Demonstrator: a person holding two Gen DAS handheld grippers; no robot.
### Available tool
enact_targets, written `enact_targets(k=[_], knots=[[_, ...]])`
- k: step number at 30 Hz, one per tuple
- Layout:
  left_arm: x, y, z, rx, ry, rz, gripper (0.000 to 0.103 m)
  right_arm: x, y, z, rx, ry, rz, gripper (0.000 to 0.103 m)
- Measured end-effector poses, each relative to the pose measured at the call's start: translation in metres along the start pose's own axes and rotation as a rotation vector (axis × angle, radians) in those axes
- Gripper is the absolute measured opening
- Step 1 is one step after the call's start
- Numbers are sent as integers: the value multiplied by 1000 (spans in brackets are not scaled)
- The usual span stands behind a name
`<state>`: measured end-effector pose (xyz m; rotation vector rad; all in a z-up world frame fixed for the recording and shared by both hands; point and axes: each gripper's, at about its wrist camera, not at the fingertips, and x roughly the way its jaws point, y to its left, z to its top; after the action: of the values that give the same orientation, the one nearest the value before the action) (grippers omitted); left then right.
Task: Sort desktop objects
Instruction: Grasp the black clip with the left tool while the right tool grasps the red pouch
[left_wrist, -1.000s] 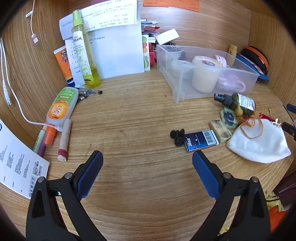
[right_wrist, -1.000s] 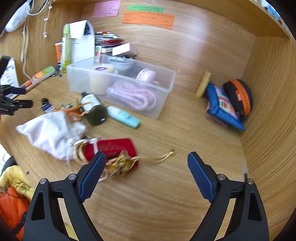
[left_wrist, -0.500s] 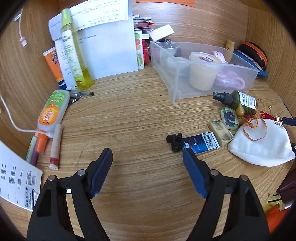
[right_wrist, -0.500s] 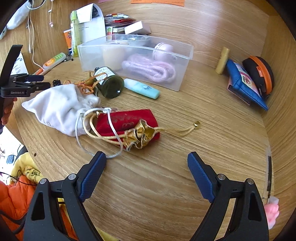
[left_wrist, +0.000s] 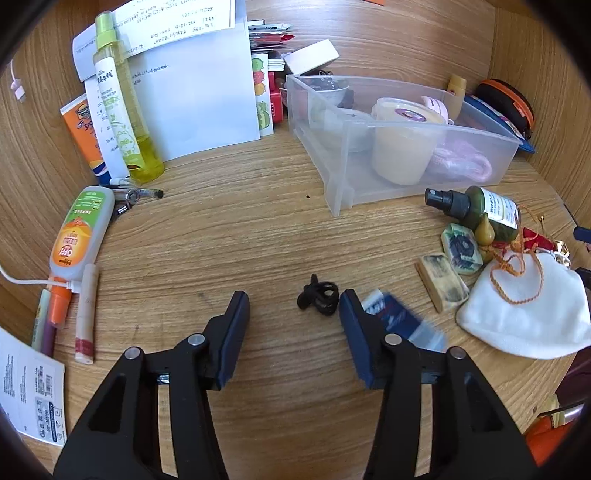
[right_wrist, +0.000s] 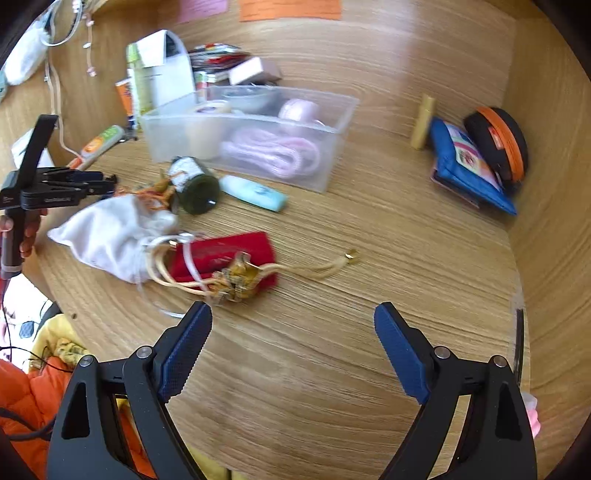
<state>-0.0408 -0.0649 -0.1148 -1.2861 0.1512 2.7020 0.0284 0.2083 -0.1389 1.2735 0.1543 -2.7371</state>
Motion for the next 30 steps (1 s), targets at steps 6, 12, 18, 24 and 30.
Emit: enact_targets(k=[6, 12, 18, 24, 30], knots=[[3, -1, 4, -10, 2, -18, 44, 17, -5, 1, -3, 41, 10, 88], [2, 3, 4, -32, 4, -24, 44, 34, 11, 15, -83, 61, 48, 88], [5, 5, 7, -37, 15, -31, 41, 46, 28, 29, -127, 63, 86, 85], [5, 4, 7, -35, 0, -41, 27, 52, 28, 37, -82, 67, 114, 65], [2, 16, 7, -96, -14, -67, 21, 51, 18, 41, -38, 54, 103, 35]])
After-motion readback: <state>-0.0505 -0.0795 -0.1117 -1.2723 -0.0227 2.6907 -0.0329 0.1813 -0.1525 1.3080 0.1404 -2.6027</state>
